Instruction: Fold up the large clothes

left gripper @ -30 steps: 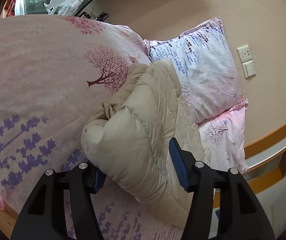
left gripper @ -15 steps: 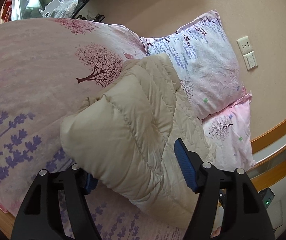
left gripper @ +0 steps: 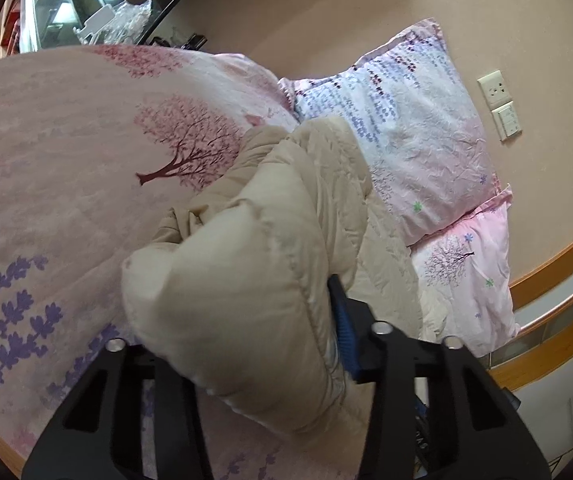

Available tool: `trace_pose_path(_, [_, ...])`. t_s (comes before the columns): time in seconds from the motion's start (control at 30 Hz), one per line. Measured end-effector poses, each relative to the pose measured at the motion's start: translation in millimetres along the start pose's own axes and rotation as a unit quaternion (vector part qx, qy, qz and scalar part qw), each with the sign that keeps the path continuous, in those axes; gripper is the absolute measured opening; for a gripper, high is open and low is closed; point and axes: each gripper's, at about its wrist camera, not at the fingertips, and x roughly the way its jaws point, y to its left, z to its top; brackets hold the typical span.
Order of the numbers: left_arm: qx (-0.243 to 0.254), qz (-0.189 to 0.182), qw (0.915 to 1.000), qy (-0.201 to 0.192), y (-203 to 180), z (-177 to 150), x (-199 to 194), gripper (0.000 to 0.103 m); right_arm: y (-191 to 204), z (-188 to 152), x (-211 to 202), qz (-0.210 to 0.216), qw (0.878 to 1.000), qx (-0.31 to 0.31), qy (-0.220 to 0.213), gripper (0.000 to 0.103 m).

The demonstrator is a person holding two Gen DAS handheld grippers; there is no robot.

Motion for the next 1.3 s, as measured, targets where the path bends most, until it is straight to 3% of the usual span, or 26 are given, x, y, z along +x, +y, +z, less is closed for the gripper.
trace_pose_path(0.13, [0.021, -0.027, 0.9993, -0.017, -15.5, 1.3, -8.6, 0.028, 4.4, -2.2, 1.3, -0.013, 1.000, -0.008, -0.003, 0.032])
trace_pose_path(0.37, [0.096, -0.104, 0.9891, -0.039, -73.1, -0.4, -26.7, 0.027, 7.4, -0.4, 1.8, -0.020, 1.000, -0.015, 0.005, 0.032])
trace_pose_path(0.5, [0.148, -0.168, 0.9742, -0.027, -111.7, -7.6, -28.4, 0.027, 5.1, 1.3, 2.2, -0.016, 1.000, -0.012, 0.008, 0.032])
trace_pose_path(0.7, [0.222, -0.252, 0.9414, 0.034, -167.7, -35.5, -12.9, 0.027, -2.1, 3.3, 4.4, 0.007, 1.000, 0.000, 0.012, 0.032])
trace_pose_path(0.97, [0.230, -0.255, 0.9376, 0.057, -188.9, -52.0, 6.5, 0.027, -53.5, 0.9, -18.6, 0.109, 0.992, 0.060, 0.005, 0.034])
trace_pose_path(1.17, [0.248, -0.250, 0.9339, 0.064, -195.0, -57.0, 7.3, 0.027, -118.5, -15.2, -54.5, 0.078, 0.990, 0.121, -0.014, 0.036])
trace_pose_path(1.3, [0.263, -0.248, 0.9295, 0.072, -202.3, -64.9, 9.3, 0.027, -155.9, -24.1, -40.3, 0.059, 0.984, 0.167, 0.033, 0.036])
